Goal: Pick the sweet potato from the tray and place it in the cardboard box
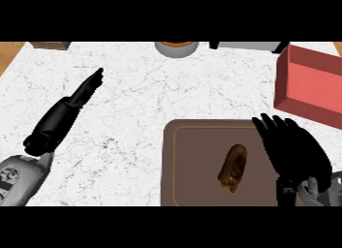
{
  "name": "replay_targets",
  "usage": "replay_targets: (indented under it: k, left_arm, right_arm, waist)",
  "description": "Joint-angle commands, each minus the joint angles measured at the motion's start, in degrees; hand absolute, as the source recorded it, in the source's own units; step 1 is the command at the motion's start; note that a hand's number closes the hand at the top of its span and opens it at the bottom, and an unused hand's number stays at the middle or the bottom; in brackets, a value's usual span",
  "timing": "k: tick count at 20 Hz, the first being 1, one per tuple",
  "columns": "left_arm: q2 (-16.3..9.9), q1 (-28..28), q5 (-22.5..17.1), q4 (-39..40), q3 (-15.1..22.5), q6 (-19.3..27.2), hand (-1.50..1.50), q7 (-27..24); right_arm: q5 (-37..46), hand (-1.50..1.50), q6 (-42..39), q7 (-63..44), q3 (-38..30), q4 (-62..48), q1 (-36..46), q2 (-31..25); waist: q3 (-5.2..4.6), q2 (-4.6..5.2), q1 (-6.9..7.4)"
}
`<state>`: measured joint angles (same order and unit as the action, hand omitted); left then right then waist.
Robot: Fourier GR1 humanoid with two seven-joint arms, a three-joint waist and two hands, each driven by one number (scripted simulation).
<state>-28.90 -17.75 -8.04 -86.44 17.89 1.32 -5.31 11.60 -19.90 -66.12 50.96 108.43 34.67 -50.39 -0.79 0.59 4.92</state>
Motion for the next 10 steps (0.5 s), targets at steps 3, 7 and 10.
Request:
replay_targets:
  k: [3, 7, 10]
  left_arm:
    - [0.58, -0.68, 0.23, 1.13, -0.27, 0.19, 0.0, 0.45]
    - [0.6, 1.5, 0.08, 2.06, -0.86, 0.19, 0.0, -1.46]
    - [0.9, 0.53, 0.65, 2.44, -1.07, 0.89, 0.0, -0.53]
  right_arm:
    - [-1.88, -1.5, -6.17, -18.72, 4.72, -7.03, 4.96, 11.16]
    - [-2.19, -1.5, -6.08, -18.97, 6.14, -13.79, 6.55, 16.79]
    - [-0.34, -1.5, -5.69, -18.99, 7.92, -19.55, 8.01, 20.86]
  waist:
    - [0.12, -0.41, -1.09]
    - [0.17, -0.76, -2.01]
    - [0.25, -0.87, -2.78]
